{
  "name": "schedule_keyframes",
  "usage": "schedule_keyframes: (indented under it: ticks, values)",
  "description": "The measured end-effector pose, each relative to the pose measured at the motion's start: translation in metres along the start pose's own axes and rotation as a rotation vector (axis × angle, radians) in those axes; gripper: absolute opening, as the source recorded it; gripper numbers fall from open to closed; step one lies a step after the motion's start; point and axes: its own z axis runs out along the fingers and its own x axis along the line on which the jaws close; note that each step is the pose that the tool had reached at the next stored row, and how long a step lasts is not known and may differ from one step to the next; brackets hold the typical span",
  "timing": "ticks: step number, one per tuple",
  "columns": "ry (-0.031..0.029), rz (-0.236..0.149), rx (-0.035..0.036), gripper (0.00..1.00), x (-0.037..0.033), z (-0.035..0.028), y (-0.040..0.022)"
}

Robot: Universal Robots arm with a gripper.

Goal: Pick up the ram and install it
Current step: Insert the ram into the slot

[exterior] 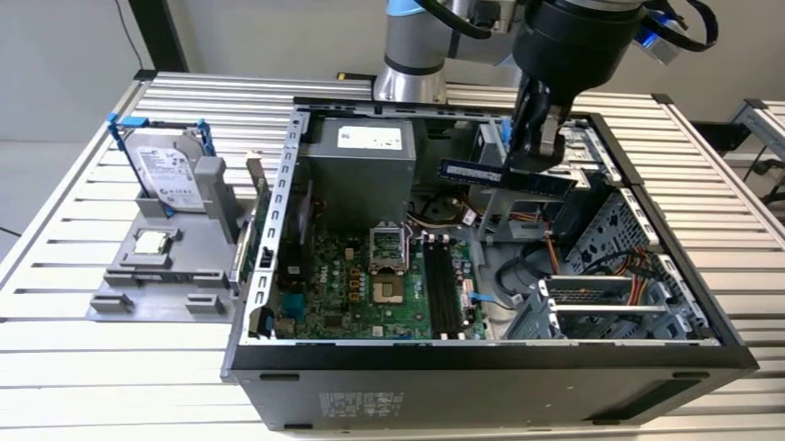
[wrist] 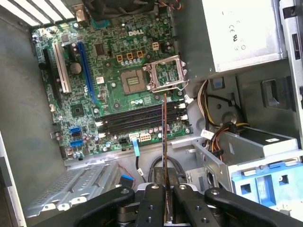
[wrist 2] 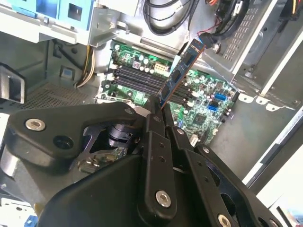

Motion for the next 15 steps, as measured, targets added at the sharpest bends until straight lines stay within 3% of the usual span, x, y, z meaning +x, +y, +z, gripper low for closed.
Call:
schedule_keyframes:
  ticks: [15]
  values:
    - [0.0011, 0.242, 0.0095, 0.00, 0.0000, 0.0000, 0.0000]
